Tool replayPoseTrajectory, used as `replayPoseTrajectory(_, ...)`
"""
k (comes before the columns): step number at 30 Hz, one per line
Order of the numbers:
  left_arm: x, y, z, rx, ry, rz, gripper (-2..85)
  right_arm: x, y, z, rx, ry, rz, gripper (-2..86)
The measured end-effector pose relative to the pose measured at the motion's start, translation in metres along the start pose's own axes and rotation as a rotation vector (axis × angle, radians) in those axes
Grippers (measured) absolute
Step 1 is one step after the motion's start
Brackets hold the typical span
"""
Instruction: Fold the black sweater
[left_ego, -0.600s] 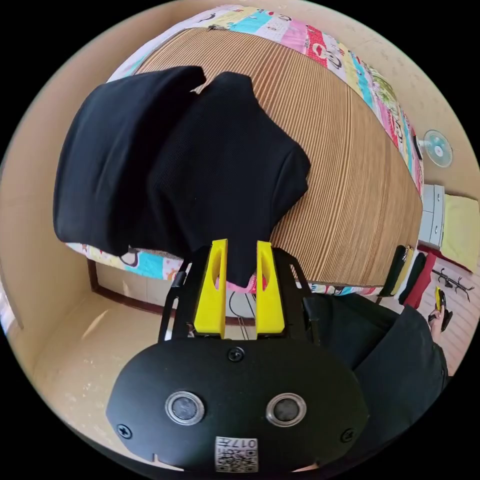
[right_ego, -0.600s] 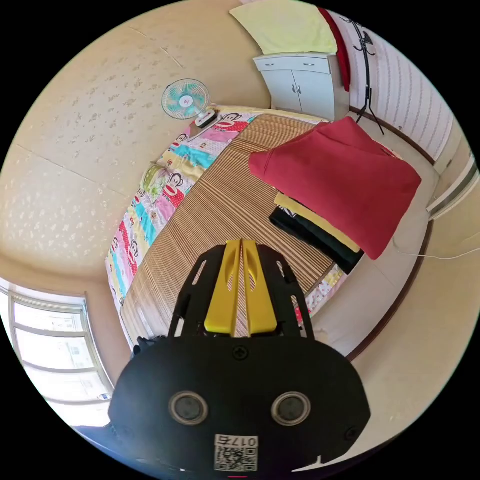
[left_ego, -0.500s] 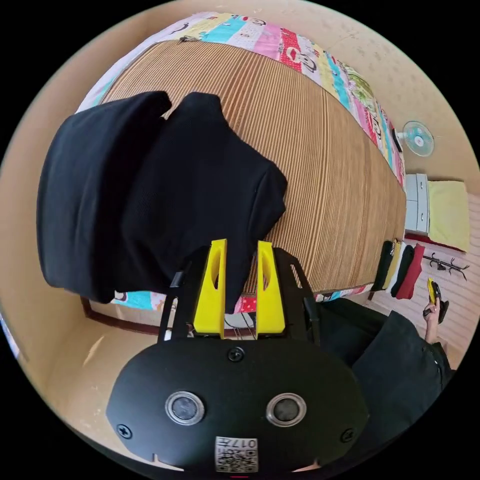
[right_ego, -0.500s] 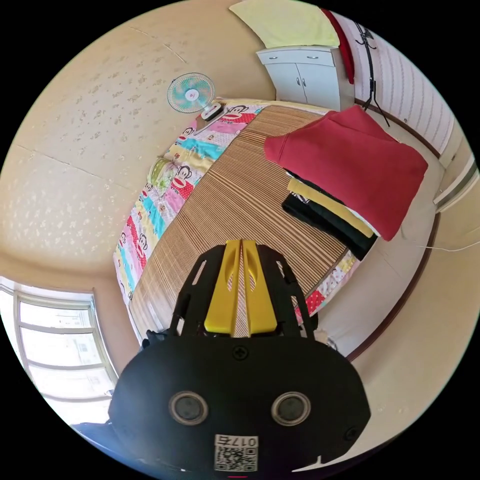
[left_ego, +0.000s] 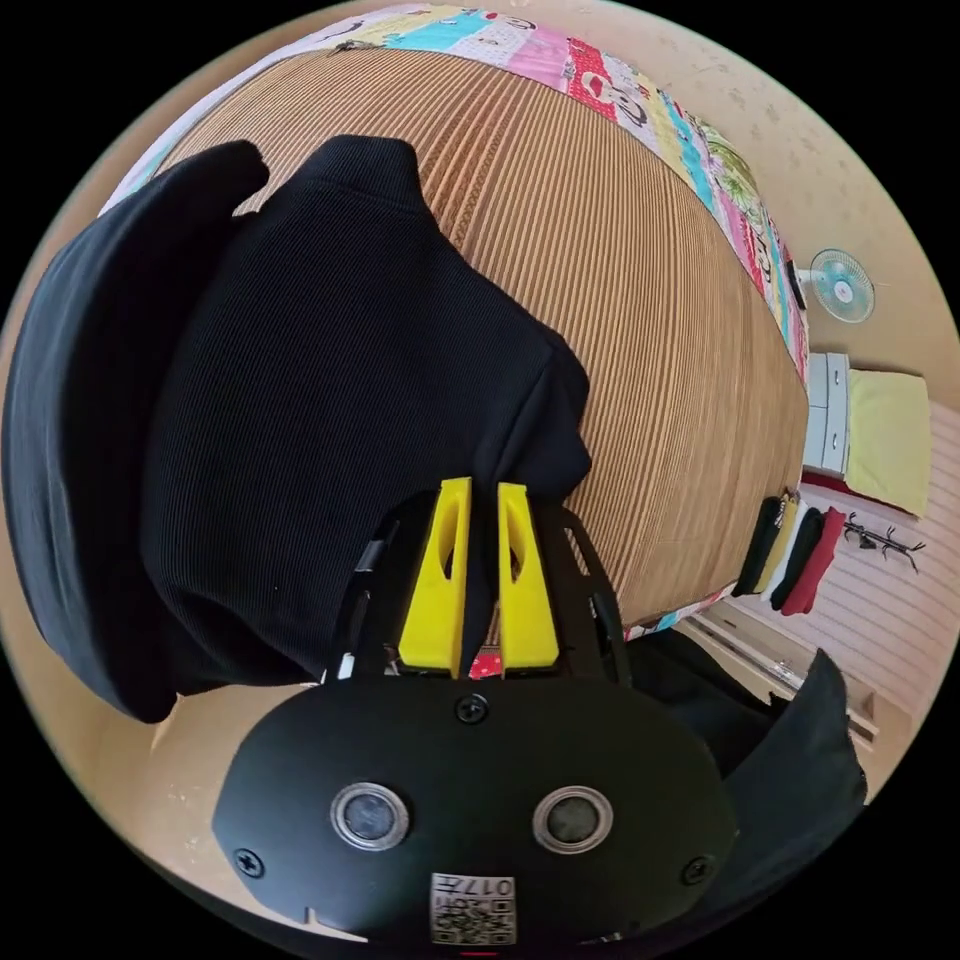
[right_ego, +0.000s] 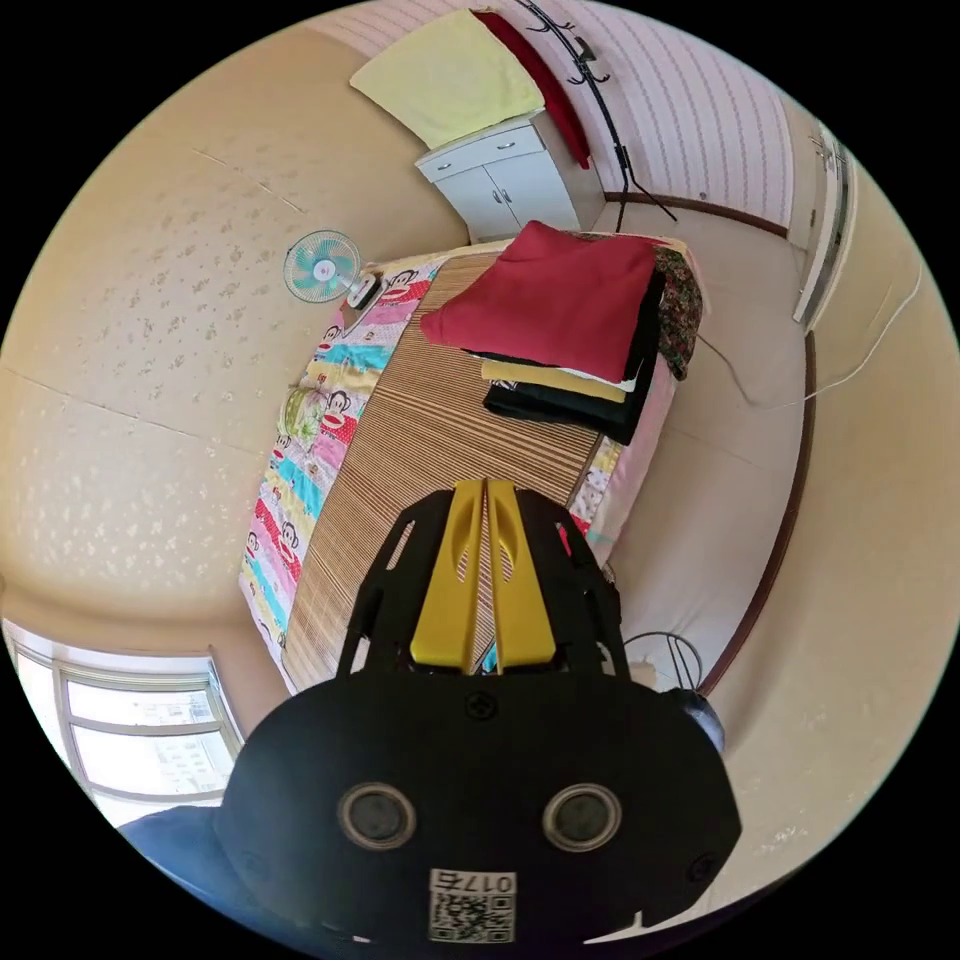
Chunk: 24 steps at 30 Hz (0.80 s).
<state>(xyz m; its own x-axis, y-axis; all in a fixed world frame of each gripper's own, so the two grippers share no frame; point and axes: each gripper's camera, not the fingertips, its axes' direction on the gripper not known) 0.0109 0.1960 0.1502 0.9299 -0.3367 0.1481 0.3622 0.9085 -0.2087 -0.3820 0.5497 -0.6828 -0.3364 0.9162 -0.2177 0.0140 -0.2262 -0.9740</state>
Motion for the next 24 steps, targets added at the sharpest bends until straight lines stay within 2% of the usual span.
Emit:
replayPoseTrajectory(4, -0.031, 0.034, -0.066, 0.122, 0.321, 0.209, 1.3, 0.044, 0.033, 0.016, -0.003, -0.012, 0.001, 0.5)
replayPoseTrajectory(6, -0.034, 0.062, -0.120, 0.217, 0.496, 0.402, 0.5, 0.053, 0.040, 0.025, 0.001, -0.013, -0.037, 0.5)
replayPoseTrajectory(9, -0.019, 0.095, -0.189, 0.322, 0.615, 0.652, -0.1, 0.057, 0.039, 0.044, 0.011, -0.071, -0.125, 0.5)
replayPoseTrajectory(13, 0.027, 0.138, -0.244, 0.440, 0.708, 0.983, -0.1, 0.028, 0.024, 0.081, 0.007, -0.218, -0.312, 0.6)
replayPoseTrajectory(16, 0.066, 0.165, -0.248, 0.501, 0.995, 1.228, 0.0, -0.016, 0.022, 0.109, -0.010, -0.362, -0.508, 0.7)
replayPoseTrajectory(18, 0.112, 0.186, -0.234, 0.470, 1.287, 1.452, 0.0, -0.048, 0.030, 0.124, -0.038, -0.476, -0.640, 0.8)
replayPoseTrajectory(20, 0.154, 0.202, -0.220, 0.372, 1.464, 1.611, 0.0, -0.094, 0.054, 0.138, -0.074, -0.631, -0.846, 1.2)
replayPoseTrajectory(21, 0.181, 0.212, -0.210, 0.313, 1.540, 1.684, 0.0, -0.105, 0.062, 0.140, -0.082, -0.666, -0.894, 1.4)
replayPoseTrajectory(24, 0.236, 0.233, -0.178, 0.153, 1.645, 1.718, 0.0, -0.155, 0.109, 0.146, -0.130, -0.857, -1.114, 3.7)
